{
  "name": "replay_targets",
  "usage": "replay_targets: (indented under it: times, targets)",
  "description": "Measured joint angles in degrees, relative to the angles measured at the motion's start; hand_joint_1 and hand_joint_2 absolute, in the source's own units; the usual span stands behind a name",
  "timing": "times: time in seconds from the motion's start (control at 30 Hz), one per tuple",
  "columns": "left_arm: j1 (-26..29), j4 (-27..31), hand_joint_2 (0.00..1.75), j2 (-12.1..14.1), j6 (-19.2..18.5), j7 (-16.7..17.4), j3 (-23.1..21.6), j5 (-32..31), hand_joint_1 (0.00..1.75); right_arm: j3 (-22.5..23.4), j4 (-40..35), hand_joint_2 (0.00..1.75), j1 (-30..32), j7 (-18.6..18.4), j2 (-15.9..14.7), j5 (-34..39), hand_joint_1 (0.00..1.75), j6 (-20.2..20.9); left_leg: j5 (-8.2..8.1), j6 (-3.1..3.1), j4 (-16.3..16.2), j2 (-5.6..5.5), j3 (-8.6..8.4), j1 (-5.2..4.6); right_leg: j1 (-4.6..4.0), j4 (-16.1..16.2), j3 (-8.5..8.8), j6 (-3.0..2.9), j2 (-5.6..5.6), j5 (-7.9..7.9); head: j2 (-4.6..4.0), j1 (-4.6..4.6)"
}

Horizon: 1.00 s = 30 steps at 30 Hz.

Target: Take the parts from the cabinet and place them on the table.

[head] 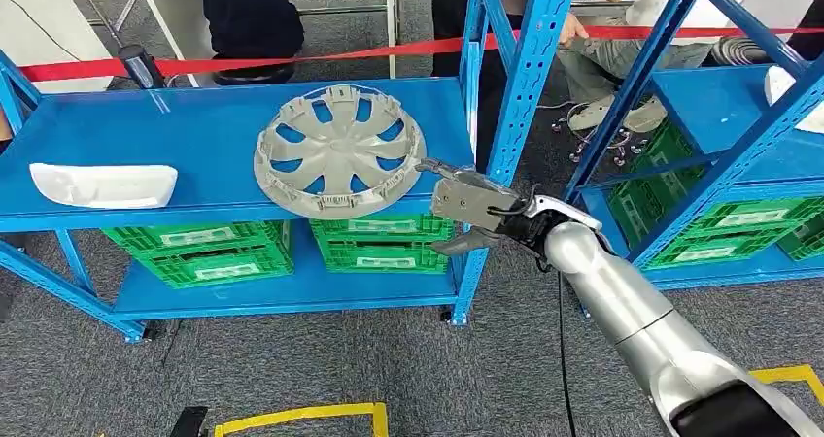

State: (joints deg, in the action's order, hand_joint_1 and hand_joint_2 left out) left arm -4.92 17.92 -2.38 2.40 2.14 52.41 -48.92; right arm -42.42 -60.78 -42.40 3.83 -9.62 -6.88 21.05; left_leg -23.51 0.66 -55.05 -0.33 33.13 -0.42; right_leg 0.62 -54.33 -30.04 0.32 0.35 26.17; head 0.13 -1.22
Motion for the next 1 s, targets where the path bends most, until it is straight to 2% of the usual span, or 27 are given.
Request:
replay_targets:
  times: [0.5, 0.57, 0.67, 0.7, 0.73, 0.77, 0.83, 0.87, 0.9, 0.93, 0.97, 1.0]
  targets:
    - [0.0, 0.0, 0.0, 0.3, 0.1, 0.0, -0.5, 1.7, 0.0, -1.0, 0.2, 1.75, -0.2, 0.0, 0.3, 0.2, 0.0, 0.0, -0.12, 0.13, -0.2, -0.04, 0.1, -0.27, 0.24, 0.0, -0.01, 0.1, 0.0, -0.03, 0.0, 0.0]
    - [0.0, 0.0, 0.0, 0.4, 0.1, 0.0, -0.5, 1.9, 0.0, -1.2, 0.2, 1.75, -0.3, 0.0, 0.4, 0.2, 0.0, 0.0, -0.27, 0.37, -0.4, -0.05, 0.19, -0.31, 0.27, 0.1, -0.01, 0.15, 0.0, -0.03, 0.0, 0.0]
    - [0.0, 0.0, 0.0, 0.6, 0.2, 0.0, -0.6, 1.9, 0.0, -1.2, 0.2, 1.75, -0.4, 0.0, 0.6, 0.2, 0.0, 0.0, -0.38, 0.75, -0.4, -0.04, 0.28, -0.37, 0.31, 0.3, 0.01, 0.69, 0.0, -0.11, 0.0, 0.0]
    - [0.0, 0.0, 0.0, 0.6, 0.2, 0.0, -0.6, 1.9, 0.0, -1.2, 0.1, 1.75, -0.6, 0.0, 0.7, 0.2, 0.0, 0.0, -0.04, 1.21, 0.3, 0.02, -0.22, 0.07, 0.1, 0.0, -0.3, 0.95, -0.05, 0.22, 0.0, -0.04]
    - [0.0, 0.0, 0.0, 0.5, 0.2, 0.0, -0.6, 1.9, 0.0, -1.1, 0.1, 1.75, -0.7, 0.0, 0.7, 0.3, 0.0, 0.0, 0.09, 1.44, 0.7, 0.11, -0.44, 0.14, 0.18, -1.6, -1.1, 0.86, -0.14, 0.72, 0.0, 0.13]
    - [0.0, 0.0, 0.0, 0.5, 0.2, 0.0, -0.7, 1.9, 0.0, -1.2, 0.1, 1.75, -0.9, 0.0, 0.6, 0.3, 0.0, 0.0, 0.05, 1.79, 0.7, 0.21, -0.42, 0.15, 0.21, -5.0, -2.91, 0.43, -0.12, 2.21, 0.0, 0.2]
    - [0.1, 0.0, 0.0, 0.5, 0.2, 0.0, -0.7, 1.9, 0.0, -1.2, 0.1, 1.75, -0.8, 0.0, 0.6, 0.3, 0.0, 0.0, 0.01, 1.9, 0.7, 0.23, -0.41, 0.04, 0.27, -14.9, -8.33, -0.22, -0.13, 5.8, 0.0, 0.11]
    - [0.1, 0.0, 0.0, 0.5, 0.2, 0.0, -0.8, 2.0, 0.0, -1.3, 0.2, 1.75, -0.6, 0.0, 0.6, 0.3, 0.0, 0.0, -0.06, 1.92, 0.6, 0.2, -0.4, 0.01, 0.26, -19.3, -10.85, -0.16, -0.13, 6.81, 0.0, 0.11]
    - [0.1, 0.0, 0.0, 0.4, 0.2, 0.0, -0.8, 2.0, 0.0, -1.3, 0.3, 1.75, -0.4, 0.0, 0.5, 0.3, 0.0, 0.0, -0.12, 1.88, 0.6, 0.12, -0.45, -0.01, 0.28, -20.6, -12.0, 0.18, -0.13, 6.61, 0.0, 0.11]
    - [0.2, 0.0, 0.0, 0.4, 0.2, 0.0, -0.8, 2.0, 0.0, -1.3, 0.3, 1.75, -0.4, 0.0, 0.5, 0.3, 0.0, 0.0, -0.25, 1.75, 0.6, 0.01, -0.55, 0.0, 0.33, -18.7, -11.53, 0.74, -0.13, 5.21, 0.0, 0.13]
    - [0.3, 0.0, 0.0, 0.3, 0.2, 0.0, -0.8, 2.0, 0.0, -1.3, 0.3, 1.75, -0.4, 0.0, 0.5, 0.2, 0.0, 0.0, -0.45, 1.51, 0.4, -0.1, -0.67, 0.01, 0.39, -13.1, -9.25, 1.5, -0.16, 2.44, 0.0, 0.13]
    - [0.3, 0.0, 0.0, 0.3, 0.2, 0.0, -0.8, 2.0, 0.0, -1.2, 0.3, 1.75, -0.5, 0.0, 0.5, 0.2, 0.0, 0.0, -0.66, 1.33, 0.2, -0.14, -0.78, 0.03, 0.4, -8.4, -7.13, 1.85, -0.2, 0.48, 0.0, 0.15]
